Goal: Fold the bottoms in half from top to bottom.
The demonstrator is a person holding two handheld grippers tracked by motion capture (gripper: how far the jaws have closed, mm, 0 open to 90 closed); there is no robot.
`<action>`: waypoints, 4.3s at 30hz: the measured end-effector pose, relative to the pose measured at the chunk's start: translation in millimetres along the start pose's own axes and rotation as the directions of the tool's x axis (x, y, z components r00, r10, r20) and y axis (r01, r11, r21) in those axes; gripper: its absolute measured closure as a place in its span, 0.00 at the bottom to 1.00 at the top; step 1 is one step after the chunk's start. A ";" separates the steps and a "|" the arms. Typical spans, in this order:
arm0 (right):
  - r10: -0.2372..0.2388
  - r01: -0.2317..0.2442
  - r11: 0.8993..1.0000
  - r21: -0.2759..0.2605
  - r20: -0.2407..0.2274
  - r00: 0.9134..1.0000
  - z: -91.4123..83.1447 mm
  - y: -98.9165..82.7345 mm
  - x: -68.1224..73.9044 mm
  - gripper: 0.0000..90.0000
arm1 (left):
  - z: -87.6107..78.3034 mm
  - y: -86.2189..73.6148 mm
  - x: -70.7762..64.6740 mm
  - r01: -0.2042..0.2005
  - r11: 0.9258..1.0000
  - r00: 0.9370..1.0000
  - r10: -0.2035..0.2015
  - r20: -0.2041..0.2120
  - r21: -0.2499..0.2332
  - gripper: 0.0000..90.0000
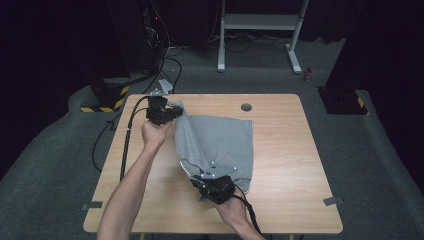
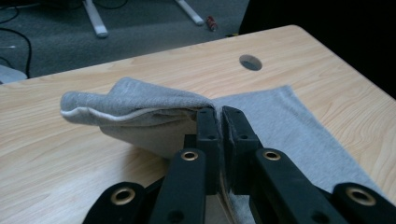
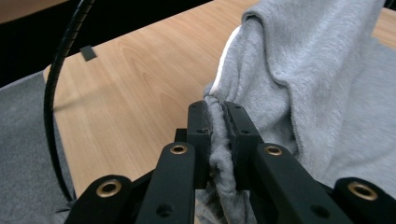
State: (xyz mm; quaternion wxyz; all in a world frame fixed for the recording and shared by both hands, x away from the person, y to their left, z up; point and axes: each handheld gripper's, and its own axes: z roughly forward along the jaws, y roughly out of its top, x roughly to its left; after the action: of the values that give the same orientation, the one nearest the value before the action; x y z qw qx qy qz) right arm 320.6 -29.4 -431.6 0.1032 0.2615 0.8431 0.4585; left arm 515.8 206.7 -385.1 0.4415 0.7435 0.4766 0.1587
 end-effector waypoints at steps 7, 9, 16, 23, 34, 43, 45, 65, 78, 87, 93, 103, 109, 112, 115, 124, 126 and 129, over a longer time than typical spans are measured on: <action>0.013 -0.012 1.000 -0.016 0.040 0.999 -13.8 -6.4 -7.7 0.91 | 5.5 9.9 -15.9 -0.046 0.999 0.999 0.046 0.008 -0.003 0.95; 0.018 -0.016 1.000 -0.027 0.049 0.999 -17.2 -6.9 -8.5 0.91 | 6.5 12.7 -19.9 -0.050 0.999 0.999 0.050 0.012 -0.013 0.95; 0.051 -0.048 0.998 -0.050 0.063 0.997 -22.6 -14.3 -13.7 0.91 | 21.6 17.5 -31.2 -0.049 0.999 0.998 0.050 0.039 -0.014 0.95; 0.093 -0.084 0.993 -0.082 0.114 0.989 -32.2 -34.0 -16.6 0.90 | 34.2 23.3 -50.2 -0.081 0.997 0.995 0.081 0.063 -0.003 0.95; 0.141 -0.127 0.987 -0.100 0.155 0.978 -41.9 -55.5 -25.5 0.90 | 48.8 23.0 -66.0 -0.095 0.995 0.992 0.095 0.078 -0.004 0.95; 0.210 -0.188 0.971 -0.144 0.151 0.966 -56.6 -68.9 -32.2 0.90 | 67.9 20.8 -83.5 -0.109 0.994 0.990 0.108 0.093 0.004 0.95; 0.225 -0.202 0.969 -0.144 0.161 0.961 -58.7 -74.8 -34.7 0.90 | 73.0 20.4 -88.0 -0.116 0.993 0.988 0.115 0.099 0.004 0.95; 0.245 -0.254 0.967 0.000 0.264 0.933 -71.7 -124.1 -57.8 0.89 | 144.2 -14.9 -131.2 -0.141 0.989 0.984 0.135 0.119 0.045 0.95; 0.184 -0.207 0.976 0.072 0.248 0.951 -68.2 -115.4 -63.3 0.80 | 156.5 -30.4 -133.7 -0.165 0.982 0.984 0.157 0.090 0.093 0.86; 0.192 -0.200 0.980 0.012 0.229 0.954 -62.8 -109.2 -63.8 0.61 | 128.3 -42.2 -127.0 -0.106 0.992 0.987 0.096 0.131 0.071 0.52; 0.191 -0.191 0.981 -0.020 0.193 0.962 -74.3 -103.4 -64.7 0.55 | 100.7 -60.1 -122.9 -0.081 0.994 0.985 0.069 0.160 0.067 0.48; 0.205 -0.207 0.978 -0.011 0.205 0.957 -90.7 -106.1 -90.2 0.80 | 69.5 -103.4 -141.2 -0.109 0.989 0.970 0.083 0.230 0.103 0.45; 0.178 -0.205 0.976 0.076 0.268 0.947 -85.2 -116.6 -103.1 0.87 | 49.7 -127.5 -154.1 -0.131 0.986 0.971 0.107 0.216 0.102 0.45; 0.207 -0.236 0.969 0.079 0.269 0.941 -82.1 -126.0 -104.9 0.85 | 46.3 -141.1 -159.2 -0.131 0.984 0.970 0.103 0.221 0.117 0.45; 0.203 -0.238 0.966 0.100 0.274 0.940 -77.2 -128.2 -104.3 0.82 | 45.4 -151.1 -165.0 -0.154 0.979 0.968 0.122 0.221 0.135 0.45; 0.199 -0.247 0.955 0.162 0.266 0.943 -48.9 -121.9 -106.5 0.80 | 48.9 -158.0 -148.0 -0.149 0.977 0.980 0.126 0.151 0.150 0.47; 0.189 -0.237 0.958 0.161 0.265 0.945 -38.3 -115.6 -104.2 0.80 | 49.2 -156.3 -138.1 -0.132 0.980 0.985 0.114 0.126 0.150 0.48; 0.182 -0.226 0.962 0.153 0.257 0.949 -25.4 -108.9 -103.3 0.81 | 48.4 -154.1 -125.2 -0.110 0.982 0.991 0.096 0.096 0.153 0.48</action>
State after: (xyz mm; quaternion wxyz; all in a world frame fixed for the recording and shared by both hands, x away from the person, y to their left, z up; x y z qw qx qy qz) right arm 359.4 -151.3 -514.2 0.1325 0.4094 0.8307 0.3532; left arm 397.9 100.1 -513.6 0.3928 0.8062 0.4285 0.1103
